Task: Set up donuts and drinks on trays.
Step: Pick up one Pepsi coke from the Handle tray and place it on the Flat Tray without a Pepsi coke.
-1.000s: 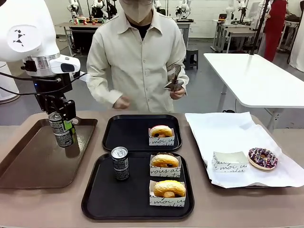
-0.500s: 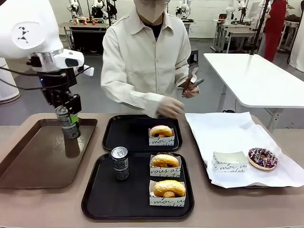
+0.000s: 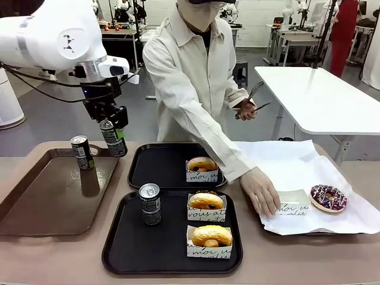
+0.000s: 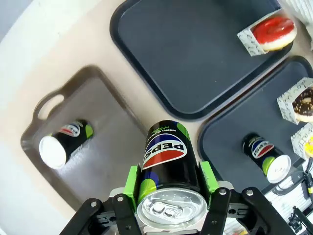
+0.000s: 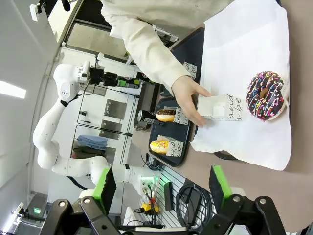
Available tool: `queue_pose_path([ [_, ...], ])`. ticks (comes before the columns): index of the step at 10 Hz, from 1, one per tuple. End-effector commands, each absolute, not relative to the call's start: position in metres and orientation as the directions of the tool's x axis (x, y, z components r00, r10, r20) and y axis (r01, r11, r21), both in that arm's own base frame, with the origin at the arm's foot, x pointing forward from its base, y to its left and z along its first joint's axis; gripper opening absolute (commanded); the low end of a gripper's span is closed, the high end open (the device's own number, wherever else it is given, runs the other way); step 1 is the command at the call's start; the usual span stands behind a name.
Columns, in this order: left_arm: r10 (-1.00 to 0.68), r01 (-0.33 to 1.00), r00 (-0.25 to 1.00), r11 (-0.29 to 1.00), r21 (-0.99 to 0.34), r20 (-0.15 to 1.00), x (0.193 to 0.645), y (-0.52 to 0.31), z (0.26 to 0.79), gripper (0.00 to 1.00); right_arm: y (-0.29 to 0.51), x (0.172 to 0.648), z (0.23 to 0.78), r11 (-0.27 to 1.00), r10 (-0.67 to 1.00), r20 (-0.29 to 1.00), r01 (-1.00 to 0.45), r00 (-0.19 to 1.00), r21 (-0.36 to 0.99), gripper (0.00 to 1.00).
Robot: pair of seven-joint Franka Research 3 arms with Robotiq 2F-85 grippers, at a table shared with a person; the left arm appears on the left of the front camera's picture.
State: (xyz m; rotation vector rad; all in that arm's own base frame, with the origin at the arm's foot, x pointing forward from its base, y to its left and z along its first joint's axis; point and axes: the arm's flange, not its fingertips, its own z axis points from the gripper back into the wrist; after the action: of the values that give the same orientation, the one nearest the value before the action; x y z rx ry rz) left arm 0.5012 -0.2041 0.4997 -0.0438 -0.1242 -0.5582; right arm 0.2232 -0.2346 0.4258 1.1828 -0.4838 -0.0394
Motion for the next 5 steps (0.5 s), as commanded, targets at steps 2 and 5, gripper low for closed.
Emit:
queue_pose_path([
  [2,-0.550,0.560,0.815,0.828,-0.005,0.182,0.518,-0.232,0.491,0.59,-0.235,0.225,0.427,0.376,-0.291,0.367,-0.247,0.884,0.893,1.00],
  [5,-0.613,0.614,0.786,0.789,-0.012,-0.079,0.471,-0.205,0.490,0.59,-0.235,0.225,0.427,0.376,-0.291,0.367,-0.247,0.884,0.893,1.00],
])
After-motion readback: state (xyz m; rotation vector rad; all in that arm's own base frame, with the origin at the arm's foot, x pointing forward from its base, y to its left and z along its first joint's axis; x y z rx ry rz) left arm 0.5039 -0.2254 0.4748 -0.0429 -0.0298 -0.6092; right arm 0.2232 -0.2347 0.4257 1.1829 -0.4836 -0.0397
